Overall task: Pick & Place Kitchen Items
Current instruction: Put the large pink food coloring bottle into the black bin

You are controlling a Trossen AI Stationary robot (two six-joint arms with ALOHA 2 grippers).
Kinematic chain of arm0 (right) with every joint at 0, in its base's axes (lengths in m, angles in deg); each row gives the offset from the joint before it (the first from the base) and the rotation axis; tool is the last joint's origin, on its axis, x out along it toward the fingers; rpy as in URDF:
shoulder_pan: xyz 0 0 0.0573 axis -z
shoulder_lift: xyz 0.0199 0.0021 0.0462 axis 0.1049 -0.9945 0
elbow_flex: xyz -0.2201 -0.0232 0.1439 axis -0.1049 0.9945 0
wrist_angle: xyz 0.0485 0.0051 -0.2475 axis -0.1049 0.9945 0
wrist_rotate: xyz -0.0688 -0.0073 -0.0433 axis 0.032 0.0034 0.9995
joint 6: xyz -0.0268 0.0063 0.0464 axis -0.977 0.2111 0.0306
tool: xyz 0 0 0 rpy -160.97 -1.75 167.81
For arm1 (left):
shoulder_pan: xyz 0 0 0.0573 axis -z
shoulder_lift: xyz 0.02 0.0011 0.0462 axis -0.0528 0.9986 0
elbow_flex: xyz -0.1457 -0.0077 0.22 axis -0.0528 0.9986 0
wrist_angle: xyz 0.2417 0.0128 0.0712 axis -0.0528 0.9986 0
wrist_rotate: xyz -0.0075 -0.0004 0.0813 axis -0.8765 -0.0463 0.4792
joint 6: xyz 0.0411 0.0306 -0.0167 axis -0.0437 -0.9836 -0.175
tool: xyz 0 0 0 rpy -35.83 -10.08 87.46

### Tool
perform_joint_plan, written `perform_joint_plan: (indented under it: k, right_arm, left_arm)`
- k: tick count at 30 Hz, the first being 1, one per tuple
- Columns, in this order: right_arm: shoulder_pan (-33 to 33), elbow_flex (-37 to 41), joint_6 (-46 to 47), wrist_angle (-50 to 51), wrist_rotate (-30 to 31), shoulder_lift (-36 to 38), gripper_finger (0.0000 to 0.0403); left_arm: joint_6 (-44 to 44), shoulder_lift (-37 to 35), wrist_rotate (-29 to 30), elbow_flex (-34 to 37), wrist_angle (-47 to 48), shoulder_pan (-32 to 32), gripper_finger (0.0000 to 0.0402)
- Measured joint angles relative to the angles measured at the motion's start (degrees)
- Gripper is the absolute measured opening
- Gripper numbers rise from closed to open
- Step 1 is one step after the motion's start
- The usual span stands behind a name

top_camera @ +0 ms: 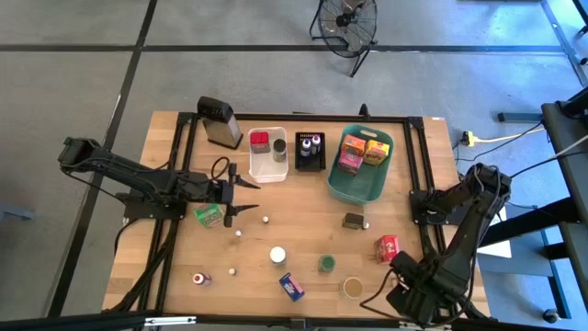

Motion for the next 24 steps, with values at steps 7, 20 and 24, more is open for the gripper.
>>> perform_joint_plan:
  k: [7,20,24]
  right_arm:
    - [0.0,3.4,-0.6,-2.7,0.3,0.0,0.0277]
    - [-0.2,9.1,-1.7,-7.3,0.5,0.0,0.0277]
    - [-0.2,11.2,-2.4,-11.0,0.5,0.0,0.0277]
  left_arm:
    - [-3.1,0.0,0.0,0.0,-0.2,0.0,0.0237]
    - [-3.5,0.0,0.0,0.0,-1.5,0.0,0.0237]
    - [-3.1,0.0,0.0,0.0,-1.5,0.0,0.0237]
